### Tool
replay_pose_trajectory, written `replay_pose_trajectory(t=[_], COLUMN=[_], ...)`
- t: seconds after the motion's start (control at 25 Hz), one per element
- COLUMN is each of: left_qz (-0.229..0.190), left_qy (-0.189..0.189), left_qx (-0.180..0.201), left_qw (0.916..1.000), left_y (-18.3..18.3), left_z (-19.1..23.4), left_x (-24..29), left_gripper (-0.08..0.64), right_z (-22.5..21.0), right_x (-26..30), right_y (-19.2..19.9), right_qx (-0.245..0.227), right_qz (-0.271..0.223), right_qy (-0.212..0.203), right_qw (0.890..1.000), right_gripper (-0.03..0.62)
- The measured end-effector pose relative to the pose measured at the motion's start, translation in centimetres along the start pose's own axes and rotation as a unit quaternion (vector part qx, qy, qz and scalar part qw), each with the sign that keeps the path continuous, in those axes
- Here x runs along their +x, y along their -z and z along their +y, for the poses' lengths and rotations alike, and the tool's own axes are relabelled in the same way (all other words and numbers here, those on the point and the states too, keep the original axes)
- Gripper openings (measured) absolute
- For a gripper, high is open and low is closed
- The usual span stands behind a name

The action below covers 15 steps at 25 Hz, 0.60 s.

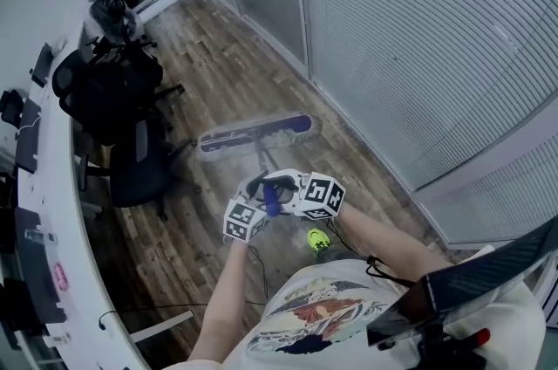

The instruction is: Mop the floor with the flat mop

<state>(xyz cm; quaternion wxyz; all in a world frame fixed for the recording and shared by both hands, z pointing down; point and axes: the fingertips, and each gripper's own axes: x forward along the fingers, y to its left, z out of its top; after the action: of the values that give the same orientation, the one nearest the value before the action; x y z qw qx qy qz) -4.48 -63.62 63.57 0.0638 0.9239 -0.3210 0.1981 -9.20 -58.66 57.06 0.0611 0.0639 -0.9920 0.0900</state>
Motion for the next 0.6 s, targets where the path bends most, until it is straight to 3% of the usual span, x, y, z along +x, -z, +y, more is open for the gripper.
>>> replay_pose_trajectory(t=[0.28,0.6], left_qz=[-0.007,-0.026], left_qy=[0.005,0.006], left_qx=[0.008,0.007], left_qw=[0.9999,0.9996], left_y=[1.9,6.3], left_z=[-7.4,-19.4], left_x=[-4.9,-15.6], left_gripper=[0.199,0.199], right_z=[8.7,25.3], right_x=[-1.3,-1.1], right_y=[1.8,5.2], right_qx=[0.006,-0.006], right_qz=[0.008,0.023], right_qy=[0.016,0.015], right_qw=[1.0,1.0], right_gripper=[0.247,0.247])
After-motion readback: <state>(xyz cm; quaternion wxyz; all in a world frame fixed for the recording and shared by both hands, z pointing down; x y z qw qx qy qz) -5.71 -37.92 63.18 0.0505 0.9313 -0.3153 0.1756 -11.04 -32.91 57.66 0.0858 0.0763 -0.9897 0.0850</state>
